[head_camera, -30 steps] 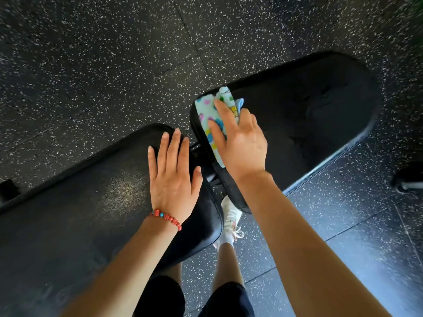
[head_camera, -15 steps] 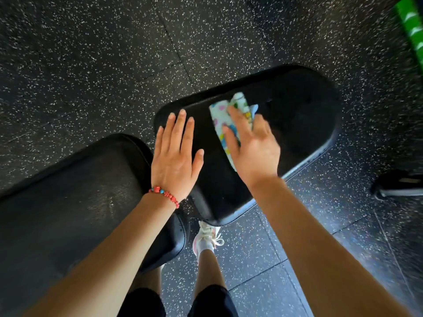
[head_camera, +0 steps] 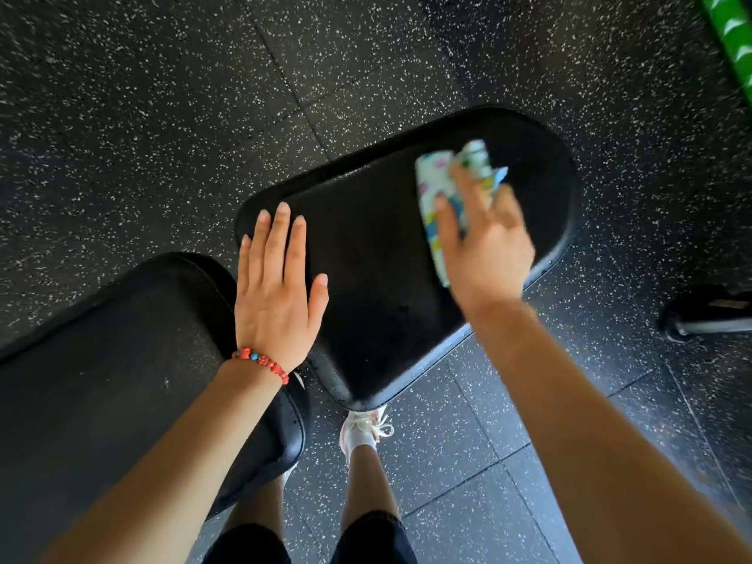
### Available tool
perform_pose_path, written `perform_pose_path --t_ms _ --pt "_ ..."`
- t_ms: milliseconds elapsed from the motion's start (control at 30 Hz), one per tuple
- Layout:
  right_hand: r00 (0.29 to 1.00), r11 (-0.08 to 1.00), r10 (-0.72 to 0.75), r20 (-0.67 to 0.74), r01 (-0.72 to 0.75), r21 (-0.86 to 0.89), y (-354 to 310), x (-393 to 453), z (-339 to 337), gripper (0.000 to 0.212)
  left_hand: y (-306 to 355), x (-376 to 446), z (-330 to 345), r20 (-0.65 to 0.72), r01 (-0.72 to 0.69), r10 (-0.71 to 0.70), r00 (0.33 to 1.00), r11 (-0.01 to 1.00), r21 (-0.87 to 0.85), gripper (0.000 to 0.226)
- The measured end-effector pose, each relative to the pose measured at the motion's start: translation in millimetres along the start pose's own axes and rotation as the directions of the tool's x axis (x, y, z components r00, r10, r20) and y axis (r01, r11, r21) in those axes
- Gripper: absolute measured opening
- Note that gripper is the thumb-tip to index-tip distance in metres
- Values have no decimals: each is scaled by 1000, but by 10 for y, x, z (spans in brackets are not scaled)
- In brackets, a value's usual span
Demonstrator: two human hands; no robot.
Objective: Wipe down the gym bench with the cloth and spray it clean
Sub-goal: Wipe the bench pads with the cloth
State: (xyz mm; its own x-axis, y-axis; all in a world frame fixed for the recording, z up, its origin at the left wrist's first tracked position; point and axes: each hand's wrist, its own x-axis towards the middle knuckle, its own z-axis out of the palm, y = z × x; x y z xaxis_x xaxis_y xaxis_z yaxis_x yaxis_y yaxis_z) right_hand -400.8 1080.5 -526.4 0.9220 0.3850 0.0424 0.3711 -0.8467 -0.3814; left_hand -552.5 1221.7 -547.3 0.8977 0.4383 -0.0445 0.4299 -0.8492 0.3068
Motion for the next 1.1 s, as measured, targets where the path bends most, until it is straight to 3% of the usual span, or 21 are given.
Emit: perform_pose_path --t_ms 133,167,233,300,367,800,933,1100 --pt "960 964 -264 89 263 26 67 -152 -97 34 -23 -12 -6 -12 -6 6 1000 1000 20 56" --pt "966 970 -244 86 244 16 181 -70 -131 35 -31 -3 -9 -16 -14 14 1000 1000 27 56" --pt "998 998 -60 20 60 0 456 151 -203 37 -39 47 -11 -11 -51 52 999 998 41 56" --pt "990 990 140 -21 -139 19 652 295 -256 39 -41 110 -4 18 -98 98 995 994 50 56" --pt "973 974 225 -50 -224 23 641 251 -243 39 -39 146 0 54 -116 113 992 992 52 56" --pt "971 981 189 -148 -179 80 -267 -1231 141 31 -40 127 -89 88 -160 159 983 987 1 54" --pt "984 985 163 -76 -158 67 -616 -1559 212 31 -107 -1 -220 161 -232 232 959 973 -22 54" --pt "983 968 166 80 -178 179 -842 -1728 106 31 -208 -304 -460 198 -248 252 947 968 -45 53"
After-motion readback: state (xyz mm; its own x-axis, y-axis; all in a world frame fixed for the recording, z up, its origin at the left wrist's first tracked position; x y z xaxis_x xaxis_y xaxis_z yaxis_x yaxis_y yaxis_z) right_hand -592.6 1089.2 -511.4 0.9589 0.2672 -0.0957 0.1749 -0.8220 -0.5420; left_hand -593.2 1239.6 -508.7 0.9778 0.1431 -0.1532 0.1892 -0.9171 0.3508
